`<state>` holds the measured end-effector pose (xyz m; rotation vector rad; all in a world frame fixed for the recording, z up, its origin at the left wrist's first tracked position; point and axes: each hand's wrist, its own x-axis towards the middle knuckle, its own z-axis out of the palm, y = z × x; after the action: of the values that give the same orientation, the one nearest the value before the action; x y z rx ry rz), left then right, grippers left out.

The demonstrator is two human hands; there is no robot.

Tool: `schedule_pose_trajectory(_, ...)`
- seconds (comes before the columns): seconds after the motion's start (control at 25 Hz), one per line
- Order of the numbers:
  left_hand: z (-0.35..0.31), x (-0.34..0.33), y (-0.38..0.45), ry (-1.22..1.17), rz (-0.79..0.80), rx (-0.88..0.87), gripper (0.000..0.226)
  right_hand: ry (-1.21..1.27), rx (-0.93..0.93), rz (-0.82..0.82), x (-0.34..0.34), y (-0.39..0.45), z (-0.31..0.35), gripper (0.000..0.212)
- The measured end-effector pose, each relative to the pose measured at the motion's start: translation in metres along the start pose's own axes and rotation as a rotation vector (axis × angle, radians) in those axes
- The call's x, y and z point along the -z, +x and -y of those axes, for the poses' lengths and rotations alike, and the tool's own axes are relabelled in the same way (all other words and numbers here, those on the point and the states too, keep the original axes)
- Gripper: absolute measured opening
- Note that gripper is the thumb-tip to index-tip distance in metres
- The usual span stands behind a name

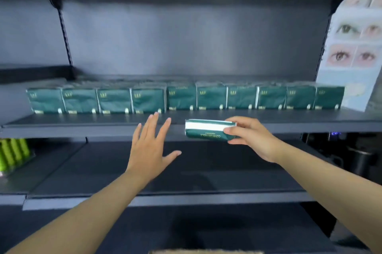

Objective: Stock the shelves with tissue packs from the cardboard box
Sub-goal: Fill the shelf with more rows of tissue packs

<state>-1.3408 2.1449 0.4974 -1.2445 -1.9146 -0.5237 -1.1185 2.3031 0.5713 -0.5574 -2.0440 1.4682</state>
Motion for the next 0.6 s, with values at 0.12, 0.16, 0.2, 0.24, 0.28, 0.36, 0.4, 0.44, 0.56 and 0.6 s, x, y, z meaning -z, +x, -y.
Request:
schedule_pose_trajectory(0.12, 0.023, 0.006, 0.050, 0.017, -0.045, 0.018, 0.094, 0.031, 0.033, -0.076, -0.003, 0.035, 0.035, 0.034)
schedule_pose_trajectory(0.16, 0.030, 0.003, 0.063, 0.024, -0.041, 0.022, 0.094, 0.027, 0.038, -0.084, -0.006, 0.047, 0.040, 0.032)
schedule_pose_trajectory(0.2, 0.036, -0.001, 0.074, 0.034, -0.031, 0.020, 0.095, 0.022, 0.034, -0.093, -0.009, 0.060, 0.042, 0.028)
schedule_pose_trajectory(0.24, 0.042, -0.006, 0.084, 0.044, -0.027, 0.010, 0.095, 0.013, 0.030, -0.098, -0.012, 0.072, 0.043, 0.025)
schedule_pose_trajectory(0.28, 0.048, -0.013, 0.093, 0.051, -0.019, -0.003, 0.095, 0.017, 0.018, -0.109, -0.017, 0.084, 0.041, 0.026)
schedule_pose_trajectory(0.36, 0.061, -0.032, 0.108, 0.061, 0.013, -0.024, 0.094, 0.040, -0.040, -0.140, -0.027, 0.110, 0.032, 0.044)
schedule_pose_trajectory(0.4, 0.067, -0.040, 0.115, 0.066, 0.032, -0.029, 0.095, 0.051, -0.089, -0.147, -0.034, 0.122, 0.029, 0.050)
schedule_pose_trajectory(0.44, 0.071, -0.047, 0.121, 0.064, 0.045, -0.023, 0.095, 0.064, -0.138, -0.151, -0.040, 0.135, 0.025, 0.053)
schedule_pose_trajectory(0.56, 0.081, -0.067, 0.138, 0.003, 0.123, 0.034, 0.096, 0.049, -0.265, -0.230, -0.056, 0.173, 0.018, 0.058)
schedule_pose_trajectory(0.6, 0.082, -0.072, 0.141, -0.017, 0.162, 0.055, 0.095, -0.037, -0.264, -0.301, -0.060, 0.185, 0.017, 0.062)
